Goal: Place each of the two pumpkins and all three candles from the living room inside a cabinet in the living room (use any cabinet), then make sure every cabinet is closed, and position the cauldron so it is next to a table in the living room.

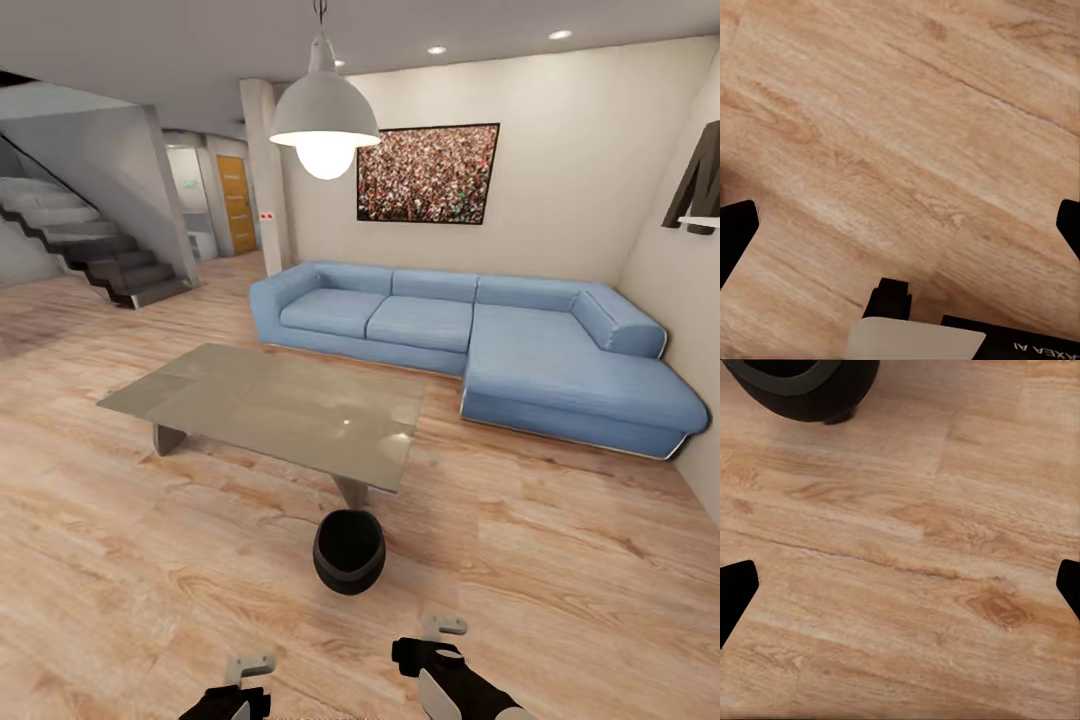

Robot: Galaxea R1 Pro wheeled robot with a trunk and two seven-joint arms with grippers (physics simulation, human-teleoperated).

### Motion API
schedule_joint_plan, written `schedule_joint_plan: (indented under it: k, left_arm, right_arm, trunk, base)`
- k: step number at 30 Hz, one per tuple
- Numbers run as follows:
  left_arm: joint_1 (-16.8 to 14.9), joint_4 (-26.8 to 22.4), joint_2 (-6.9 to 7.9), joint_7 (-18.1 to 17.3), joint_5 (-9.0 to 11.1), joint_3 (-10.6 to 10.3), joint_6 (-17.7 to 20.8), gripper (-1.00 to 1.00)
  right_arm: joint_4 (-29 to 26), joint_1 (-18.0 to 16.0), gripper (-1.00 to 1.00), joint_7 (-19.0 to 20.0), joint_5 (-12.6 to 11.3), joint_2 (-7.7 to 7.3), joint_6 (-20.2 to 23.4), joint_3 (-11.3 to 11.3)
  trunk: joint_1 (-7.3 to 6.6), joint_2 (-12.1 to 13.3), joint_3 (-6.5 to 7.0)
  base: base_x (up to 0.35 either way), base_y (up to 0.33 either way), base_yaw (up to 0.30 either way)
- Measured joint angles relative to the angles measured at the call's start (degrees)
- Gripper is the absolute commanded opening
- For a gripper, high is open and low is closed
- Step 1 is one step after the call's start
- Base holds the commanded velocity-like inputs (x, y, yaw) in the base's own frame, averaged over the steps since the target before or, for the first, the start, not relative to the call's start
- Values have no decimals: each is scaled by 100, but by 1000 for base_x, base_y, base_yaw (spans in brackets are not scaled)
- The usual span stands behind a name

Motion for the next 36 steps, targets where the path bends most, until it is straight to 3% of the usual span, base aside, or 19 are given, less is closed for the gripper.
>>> schedule_joint_plan:
  k: [17, 23, 36]
  left_arm:
    - [0, 2, 1, 0, 8, 0, -8, 100]
    - [0, 82, -5, 1, 12, 1, -193, 100]
    - [0, 150, -3, 2, 3, 0, -247, 100]
  right_arm:
    - [-6, 1, 100, 93, 42, 0, -42, 36]
    - [-4, 0, 100, 97, 44, 0, -63, 184]
    - [-4, 1, 100, 97, 47, 0, -88, 227]
  trunk:
    - [1, 0, -100]
    - [0, 0, -133]
    - [0, 0, -203]
  base:
    - [-119, 44, 245]
    - [-21, 9, 243]
    - [0, 0, 243]
